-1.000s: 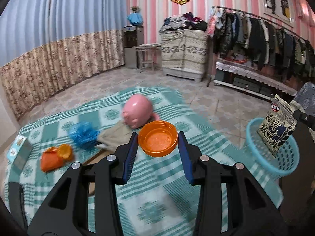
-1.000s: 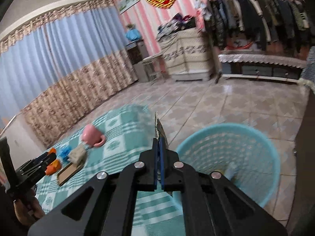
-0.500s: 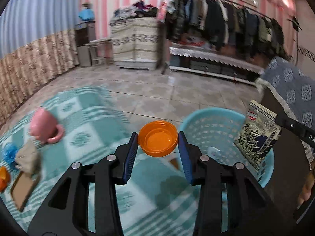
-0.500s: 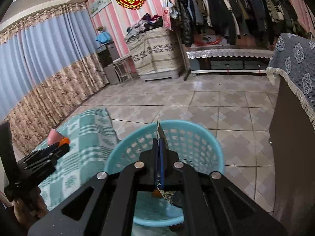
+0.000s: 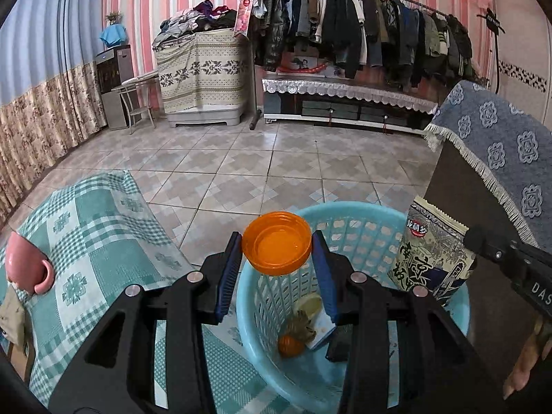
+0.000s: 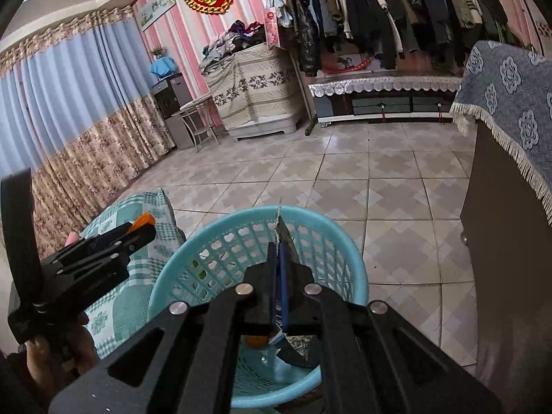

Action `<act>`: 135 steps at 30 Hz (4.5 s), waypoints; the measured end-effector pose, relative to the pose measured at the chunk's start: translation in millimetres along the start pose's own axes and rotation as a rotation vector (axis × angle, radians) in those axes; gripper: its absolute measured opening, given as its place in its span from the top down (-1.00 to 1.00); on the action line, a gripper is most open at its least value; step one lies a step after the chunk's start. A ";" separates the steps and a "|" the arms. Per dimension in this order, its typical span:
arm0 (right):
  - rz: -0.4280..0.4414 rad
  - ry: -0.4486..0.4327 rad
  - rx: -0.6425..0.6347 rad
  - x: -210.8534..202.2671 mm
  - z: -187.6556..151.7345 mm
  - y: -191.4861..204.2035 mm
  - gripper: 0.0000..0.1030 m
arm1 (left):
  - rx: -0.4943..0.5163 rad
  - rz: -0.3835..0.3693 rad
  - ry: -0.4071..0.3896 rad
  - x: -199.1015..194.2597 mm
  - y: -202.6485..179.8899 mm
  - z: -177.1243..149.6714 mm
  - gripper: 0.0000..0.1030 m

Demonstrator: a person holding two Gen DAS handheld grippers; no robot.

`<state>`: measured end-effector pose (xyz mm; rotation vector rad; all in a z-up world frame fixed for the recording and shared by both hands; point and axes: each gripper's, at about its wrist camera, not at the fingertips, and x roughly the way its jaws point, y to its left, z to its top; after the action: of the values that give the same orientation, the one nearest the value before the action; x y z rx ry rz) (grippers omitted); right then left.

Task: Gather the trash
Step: 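Open both tools to drop the orange lid and snack bag into the basket, then move both tools back over the items on the bedspread, then grasp the beige cloth pouch with the right tool while the left tool grasps the orange plastic bag, then carry the beige pouch with the right tool while the left tool carries the orange bag to the basket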

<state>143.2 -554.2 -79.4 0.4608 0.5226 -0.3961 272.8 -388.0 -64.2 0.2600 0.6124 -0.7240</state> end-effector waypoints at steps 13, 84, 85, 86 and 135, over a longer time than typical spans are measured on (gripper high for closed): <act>-0.022 0.008 -0.004 16.5 1.9 12.7 0.90 | -0.030 0.064 0.007 2.8 28.9 3.0 -0.64; 0.253 0.055 -0.570 56.4 -123.2 362.6 -0.91 | -0.593 0.703 -0.072 -267.2 389.6 -246.8 -0.89; 0.257 0.060 -0.574 59.9 -124.7 368.2 -0.91 | -0.604 0.697 -0.069 -266.6 393.4 -247.9 -0.89; 0.263 0.071 -0.583 65.2 -127.5 375.7 -0.91 | -0.609 0.690 -0.066 -265.6 396.2 -248.2 -0.89; 0.342 0.198 -0.374 43.3 -79.8 259.6 0.81 | -0.643 0.507 -0.012 -249.9 388.8 -221.8 0.84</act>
<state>269.0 -309.7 -83.1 0.2205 0.6798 0.0793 297.5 123.6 -83.4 -0.1855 0.6997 -0.0210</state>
